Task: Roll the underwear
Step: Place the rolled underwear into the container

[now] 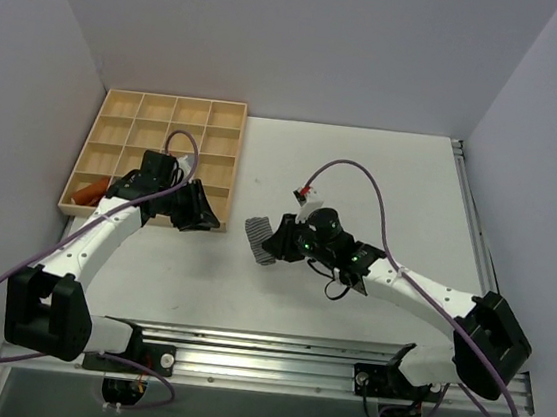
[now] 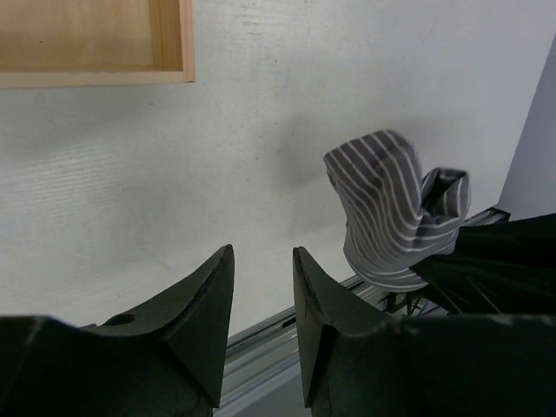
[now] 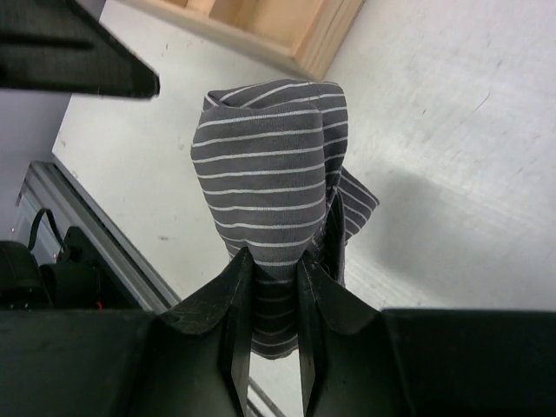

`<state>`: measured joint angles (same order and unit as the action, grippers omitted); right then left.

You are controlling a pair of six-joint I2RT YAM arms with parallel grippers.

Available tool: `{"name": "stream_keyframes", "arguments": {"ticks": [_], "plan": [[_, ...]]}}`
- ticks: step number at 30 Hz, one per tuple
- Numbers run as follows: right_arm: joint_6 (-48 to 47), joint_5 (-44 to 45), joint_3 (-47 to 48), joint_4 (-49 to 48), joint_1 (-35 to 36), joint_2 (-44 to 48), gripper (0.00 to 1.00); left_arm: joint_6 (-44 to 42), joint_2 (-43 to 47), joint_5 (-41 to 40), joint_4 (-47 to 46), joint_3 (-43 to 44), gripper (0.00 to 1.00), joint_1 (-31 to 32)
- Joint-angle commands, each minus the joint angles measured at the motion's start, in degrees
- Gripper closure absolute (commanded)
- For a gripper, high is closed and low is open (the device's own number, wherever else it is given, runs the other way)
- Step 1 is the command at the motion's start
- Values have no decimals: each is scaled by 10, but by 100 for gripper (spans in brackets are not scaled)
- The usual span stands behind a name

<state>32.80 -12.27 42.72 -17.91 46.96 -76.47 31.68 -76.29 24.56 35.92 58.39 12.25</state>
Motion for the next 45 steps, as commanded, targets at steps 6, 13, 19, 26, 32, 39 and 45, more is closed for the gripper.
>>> {"name": "stream_keyframes", "arguments": {"ticks": [6, 13, 19, 26, 32, 39, 45], "plan": [[-98, -34, 199, 31, -47, -128, 100, 71, 30, -129, 48, 69, 61, -12], [-150, -45, 429, 59, -47, -321, 100, 163, 46, -224, 50, 174, 62, -21], [-168, -69, 561, 66, -44, -462, 100, 170, 49, -184, 78, 237, 60, -48], [-168, -101, 611, 53, -31, -541, 100, 149, 110, -180, 93, 165, 58, -50], [-157, -104, 588, 51, -3, -564, 100, 140, 132, -172, 89, 119, 57, -51], [-117, -96, 578, 50, 8, -570, 100, 134, 130, -171, 84, 117, 56, -51], [-92, -36, 586, 103, 6, -580, 100, 137, 131, -172, 79, 107, 55, -51]]}}
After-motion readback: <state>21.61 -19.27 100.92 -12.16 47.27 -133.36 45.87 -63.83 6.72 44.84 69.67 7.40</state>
